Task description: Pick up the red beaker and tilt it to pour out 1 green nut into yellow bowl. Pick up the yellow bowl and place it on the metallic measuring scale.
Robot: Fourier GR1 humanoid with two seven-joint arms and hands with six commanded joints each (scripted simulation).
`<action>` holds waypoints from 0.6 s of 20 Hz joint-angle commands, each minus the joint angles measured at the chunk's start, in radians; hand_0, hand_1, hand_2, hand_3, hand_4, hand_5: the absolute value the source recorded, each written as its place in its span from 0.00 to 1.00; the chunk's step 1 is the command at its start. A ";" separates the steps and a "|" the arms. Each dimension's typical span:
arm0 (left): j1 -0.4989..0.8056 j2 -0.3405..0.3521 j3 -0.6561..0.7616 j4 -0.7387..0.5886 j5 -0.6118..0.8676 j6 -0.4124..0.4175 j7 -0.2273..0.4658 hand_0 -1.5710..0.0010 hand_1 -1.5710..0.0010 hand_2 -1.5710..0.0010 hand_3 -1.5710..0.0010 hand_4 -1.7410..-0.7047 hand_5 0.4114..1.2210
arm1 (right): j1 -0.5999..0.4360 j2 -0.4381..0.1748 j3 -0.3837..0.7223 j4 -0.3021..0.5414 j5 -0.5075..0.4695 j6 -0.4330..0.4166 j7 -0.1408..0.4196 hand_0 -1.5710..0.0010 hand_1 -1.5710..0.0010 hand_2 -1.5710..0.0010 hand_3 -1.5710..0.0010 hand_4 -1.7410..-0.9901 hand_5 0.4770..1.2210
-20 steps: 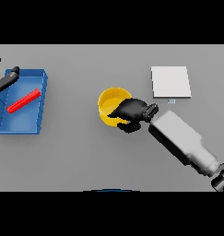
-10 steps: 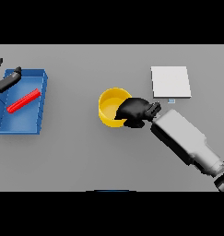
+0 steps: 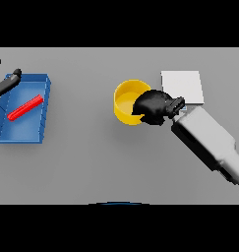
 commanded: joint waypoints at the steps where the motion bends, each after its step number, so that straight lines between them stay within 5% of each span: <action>1: -0.003 0.004 0.008 0.003 0.010 -0.007 -0.001 1.00 1.00 1.00 1.00 0.92 0.36 | 0.009 -0.013 -0.005 -0.021 -0.001 0.001 0.011 0.01 0.01 0.08 0.24 0.00 1.00; 6: 0.000 0.001 0.007 -0.004 0.016 -0.009 -0.002 1.00 1.00 1.00 1.00 0.90 0.36 | 0.028 -0.077 -0.056 -0.092 -0.027 0.022 0.047 0.03 0.00 0.03 0.25 0.00 1.00; 12: 0.021 0.001 0.016 -0.042 0.034 -0.008 0.040 1.00 1.00 1.00 1.00 0.87 0.40 | -0.024 -0.127 -0.124 0.030 -0.012 -0.095 0.019 0.01 0.00 0.02 0.26 0.00 1.00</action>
